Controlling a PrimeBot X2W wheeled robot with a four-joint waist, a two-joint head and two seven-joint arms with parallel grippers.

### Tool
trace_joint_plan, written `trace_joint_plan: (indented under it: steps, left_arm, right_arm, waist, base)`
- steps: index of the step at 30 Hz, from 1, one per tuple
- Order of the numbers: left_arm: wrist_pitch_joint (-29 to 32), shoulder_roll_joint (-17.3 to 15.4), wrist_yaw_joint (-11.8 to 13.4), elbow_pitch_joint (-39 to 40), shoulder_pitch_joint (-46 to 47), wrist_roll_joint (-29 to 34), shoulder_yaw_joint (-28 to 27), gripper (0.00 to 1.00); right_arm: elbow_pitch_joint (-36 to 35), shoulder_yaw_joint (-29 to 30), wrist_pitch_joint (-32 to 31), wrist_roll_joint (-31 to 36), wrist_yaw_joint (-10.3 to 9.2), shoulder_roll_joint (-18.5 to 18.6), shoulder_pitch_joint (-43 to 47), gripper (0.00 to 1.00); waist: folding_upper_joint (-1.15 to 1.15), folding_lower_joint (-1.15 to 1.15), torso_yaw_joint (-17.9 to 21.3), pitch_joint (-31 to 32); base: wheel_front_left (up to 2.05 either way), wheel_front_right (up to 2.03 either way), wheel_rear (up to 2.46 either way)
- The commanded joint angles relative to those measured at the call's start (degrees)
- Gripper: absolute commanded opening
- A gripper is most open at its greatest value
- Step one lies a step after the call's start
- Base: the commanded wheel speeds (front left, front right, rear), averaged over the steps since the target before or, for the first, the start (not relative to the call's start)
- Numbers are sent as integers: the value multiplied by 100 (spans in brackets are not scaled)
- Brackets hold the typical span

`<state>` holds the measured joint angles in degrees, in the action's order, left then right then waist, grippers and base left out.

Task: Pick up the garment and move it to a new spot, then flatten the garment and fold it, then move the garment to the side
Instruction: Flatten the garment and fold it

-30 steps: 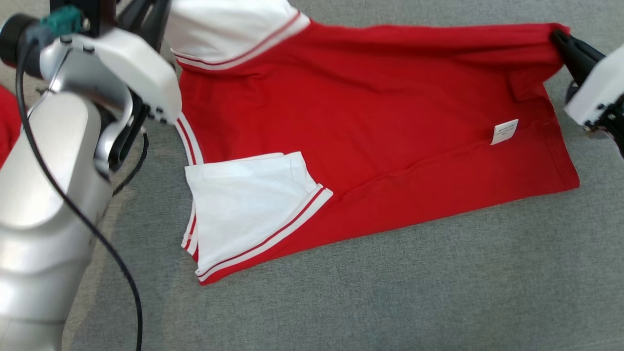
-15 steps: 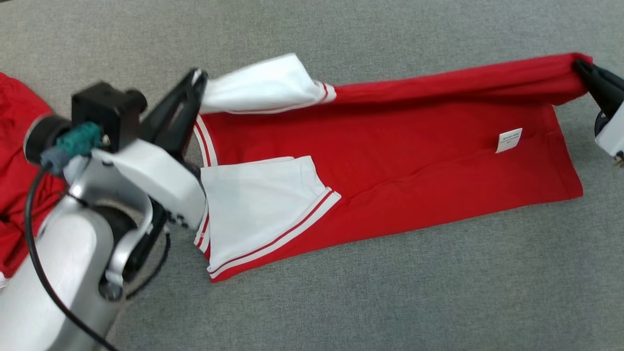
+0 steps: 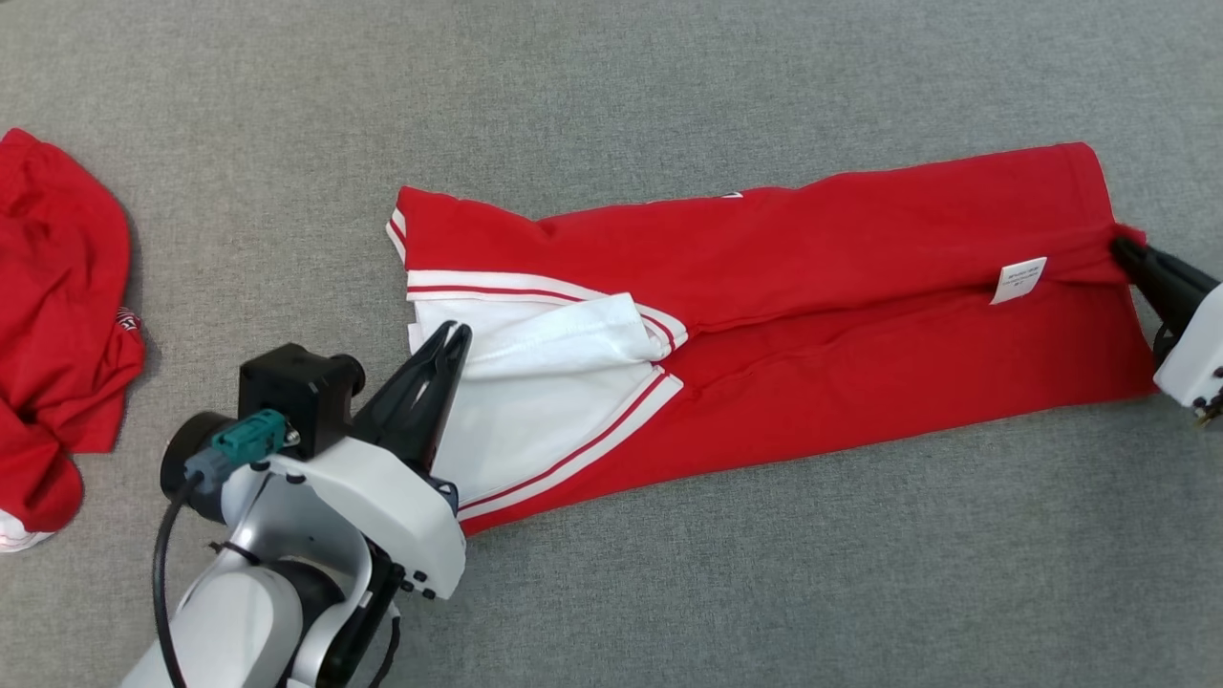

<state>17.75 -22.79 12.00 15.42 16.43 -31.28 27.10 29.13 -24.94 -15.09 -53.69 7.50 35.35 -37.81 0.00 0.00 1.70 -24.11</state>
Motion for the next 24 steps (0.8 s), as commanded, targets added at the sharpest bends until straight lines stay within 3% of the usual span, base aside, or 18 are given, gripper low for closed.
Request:
trace_joint_plan:
  steps: [1,4,6,7,8,10,11,13,14,24]
  left_arm:
    - [-82,10,0,-66,-65,-12,13,0]
    - [-264,120,21,-270,-132,31,59,0]
    - [-335,170,3,-438,-190,3,101,0]
    - [-364,227,-11,-501,-200,-44,111,0]
    - [-378,258,-29,-570,-199,-59,134,0]
    - [-430,313,-34,-661,-211,-119,144,0]
    - [-435,319,-31,-721,-245,-124,154,10]
    - [-458,328,16,-840,-304,-122,150,56]
    - [-464,353,41,-890,-328,-140,139,99]
    - [-994,576,417,-1067,-677,-149,-92,100]
  right_arm:
    - [59,27,60,46,-1,-27,92,0]
    - [173,47,87,129,-1,-150,150,4]
    - [277,47,102,169,-1,-224,185,37]
    - [325,65,115,195,-1,-243,192,87]
    - [379,83,135,209,-1,-270,193,100]
    - [437,109,175,226,-1,-329,204,100]
    - [457,129,194,231,-1,-333,216,100]
    - [479,161,200,217,-1,-327,255,100]
    - [494,196,228,230,-1,-307,268,100]
    - [552,701,1209,1277,-1,-398,708,100]
  waist:
    - [0,0,-9,-12]
    - [0,0,-14,-36]
    - [0,0,-18,-35]
    - [0,0,-23,-29]
    - [0,0,-28,-22]
    - [0,0,-32,2]
    - [0,0,-34,21]
    - [0,0,-37,82]
    - [0,0,-35,120]
    - [0,0,45,698]
  base:
    - [0,0,0]
    - [0,0,0]
    - [0,0,0]
    - [0,0,0]
    - [0,0,0]
    - [0,0,0]
    - [0,0,0]
    - [0,0,0]
    - [0,0,0]
    - [0,0,0]
